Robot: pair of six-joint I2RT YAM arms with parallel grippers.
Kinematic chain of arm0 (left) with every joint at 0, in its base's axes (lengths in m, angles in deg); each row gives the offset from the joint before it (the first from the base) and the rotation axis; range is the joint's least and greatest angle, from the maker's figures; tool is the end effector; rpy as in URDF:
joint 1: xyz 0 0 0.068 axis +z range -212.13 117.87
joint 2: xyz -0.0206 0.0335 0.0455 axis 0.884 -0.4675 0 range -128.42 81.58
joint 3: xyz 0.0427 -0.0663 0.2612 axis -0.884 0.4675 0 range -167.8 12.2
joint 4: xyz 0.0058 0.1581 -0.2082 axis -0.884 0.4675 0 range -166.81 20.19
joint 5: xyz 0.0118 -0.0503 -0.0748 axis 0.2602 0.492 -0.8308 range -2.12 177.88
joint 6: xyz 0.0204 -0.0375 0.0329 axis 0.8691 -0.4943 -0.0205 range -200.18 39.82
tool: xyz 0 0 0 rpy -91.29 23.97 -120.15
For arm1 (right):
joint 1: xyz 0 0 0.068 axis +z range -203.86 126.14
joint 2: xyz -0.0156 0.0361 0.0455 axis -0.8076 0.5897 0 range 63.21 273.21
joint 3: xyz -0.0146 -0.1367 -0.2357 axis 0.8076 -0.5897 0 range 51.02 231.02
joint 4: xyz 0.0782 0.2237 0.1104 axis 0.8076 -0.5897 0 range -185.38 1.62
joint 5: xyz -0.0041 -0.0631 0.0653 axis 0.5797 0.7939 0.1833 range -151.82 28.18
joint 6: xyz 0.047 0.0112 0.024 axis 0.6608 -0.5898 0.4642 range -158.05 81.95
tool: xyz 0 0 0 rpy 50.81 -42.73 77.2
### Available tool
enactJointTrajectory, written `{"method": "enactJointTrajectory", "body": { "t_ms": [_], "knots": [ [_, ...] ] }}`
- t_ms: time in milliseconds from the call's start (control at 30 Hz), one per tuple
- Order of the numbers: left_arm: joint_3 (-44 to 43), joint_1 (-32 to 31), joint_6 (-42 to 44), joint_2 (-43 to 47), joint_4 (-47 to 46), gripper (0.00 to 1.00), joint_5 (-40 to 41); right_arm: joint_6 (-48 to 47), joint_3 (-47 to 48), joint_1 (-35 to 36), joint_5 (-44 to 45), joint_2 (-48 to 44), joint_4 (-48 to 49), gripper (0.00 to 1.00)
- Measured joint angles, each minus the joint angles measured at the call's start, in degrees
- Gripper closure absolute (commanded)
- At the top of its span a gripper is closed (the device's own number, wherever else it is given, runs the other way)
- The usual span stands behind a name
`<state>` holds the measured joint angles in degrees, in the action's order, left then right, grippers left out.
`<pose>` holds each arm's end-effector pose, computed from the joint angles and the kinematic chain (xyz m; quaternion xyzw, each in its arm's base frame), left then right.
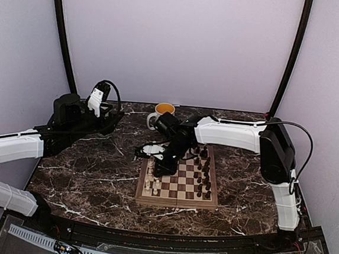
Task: Set up the chess pieces on the board
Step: Adjust the pawn at f2, then reset both arms
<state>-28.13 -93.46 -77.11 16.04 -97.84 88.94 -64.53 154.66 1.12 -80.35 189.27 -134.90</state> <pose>0.2286 -0.1384 0.2958 0.2105 0.7015 -0.1597 0.6619 0.2567 0.3860 0.1885 -0.6554 0.7161 0.1978 0.1358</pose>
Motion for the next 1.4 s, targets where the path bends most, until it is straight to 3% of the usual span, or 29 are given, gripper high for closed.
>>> {"method": "enactJointTrajectory", "body": {
  "t_ms": [300,1100,1333,1367,1400],
  "knots": [
    [0.0,0.0,0.0,0.0,0.0,0.42,-0.09,-0.26,-2.14,0.04,0.5,-1.53,0.35,0.91],
    [0.0,0.0,0.0,0.0,0.09,0.4,-0.15,-0.33,-0.39,-0.31,3.82,-3.21,-2.75,0.71],
    [-0.85,0.0,-0.02,-0.13,3.39,0.32,1.14,0.09,-1.2,-5.81,6.08,-13.07,-2.54,0.63],
    [-1.7,0.0,-0.04,-0.31,5.01,0.25,1.53,0.22,-2.75,-8.0,6.8,-16.11,-1.44,0.61],
    [-2.56,0.0,0.02,-0.46,6.25,0.08,1.84,0.44,-3.98,-9.97,7.5,-18.53,-0.74,0.57]
  ]
}}
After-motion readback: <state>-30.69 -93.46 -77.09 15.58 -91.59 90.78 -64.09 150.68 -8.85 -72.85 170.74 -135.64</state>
